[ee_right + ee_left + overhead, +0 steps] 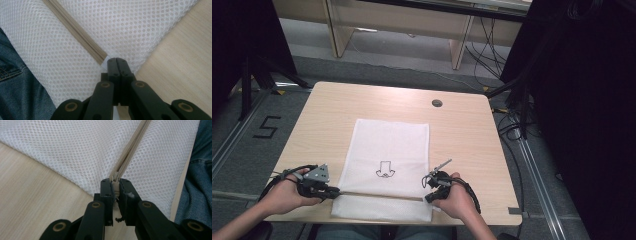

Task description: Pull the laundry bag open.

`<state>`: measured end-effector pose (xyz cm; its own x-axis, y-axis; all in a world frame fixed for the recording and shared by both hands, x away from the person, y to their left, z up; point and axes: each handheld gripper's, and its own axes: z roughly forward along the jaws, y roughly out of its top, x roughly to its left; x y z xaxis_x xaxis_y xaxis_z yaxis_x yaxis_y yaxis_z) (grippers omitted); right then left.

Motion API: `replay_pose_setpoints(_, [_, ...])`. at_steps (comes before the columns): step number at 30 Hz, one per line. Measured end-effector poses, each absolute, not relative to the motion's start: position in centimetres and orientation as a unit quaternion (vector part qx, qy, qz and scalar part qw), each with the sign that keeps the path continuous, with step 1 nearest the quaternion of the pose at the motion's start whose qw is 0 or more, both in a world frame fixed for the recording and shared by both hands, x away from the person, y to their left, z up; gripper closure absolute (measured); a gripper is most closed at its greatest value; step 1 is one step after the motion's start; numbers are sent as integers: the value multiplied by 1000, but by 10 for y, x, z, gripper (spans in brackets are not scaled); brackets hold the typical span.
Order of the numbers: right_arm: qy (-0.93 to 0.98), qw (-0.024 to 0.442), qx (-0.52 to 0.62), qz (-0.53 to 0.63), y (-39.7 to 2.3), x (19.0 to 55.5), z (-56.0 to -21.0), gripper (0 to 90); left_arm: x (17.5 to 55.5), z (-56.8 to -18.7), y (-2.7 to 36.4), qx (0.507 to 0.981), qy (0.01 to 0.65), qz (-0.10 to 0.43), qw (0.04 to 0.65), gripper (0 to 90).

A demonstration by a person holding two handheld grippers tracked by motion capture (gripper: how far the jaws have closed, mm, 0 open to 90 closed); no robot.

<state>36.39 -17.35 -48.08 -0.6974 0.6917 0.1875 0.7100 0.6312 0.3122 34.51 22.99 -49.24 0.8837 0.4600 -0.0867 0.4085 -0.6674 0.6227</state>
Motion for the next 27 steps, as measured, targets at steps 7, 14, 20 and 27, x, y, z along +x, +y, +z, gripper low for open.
replay_pose_setpoints(7, [-905, 17, -382, -188, -173, 362, -480, 862, 346, -488, 232, 902, 247, 61, 350, 704])
replay_pose_setpoints(14, [-900, -16, -380, -214, -172, 360, -468, 732, 349, -476, 238, 836, 284, 105, 458, 524])
replay_pose_setpoints(20, [-885, -51, -390, -249, -177, 363, -463, 647, 356, -476, 249, 797, 331, 92, 497, 387])
replay_pose_setpoints(27, [-880, -60, -396, -257, -180, 366, -463, 636, 362, -476, 257, 786, 354, 115, 494, 357])
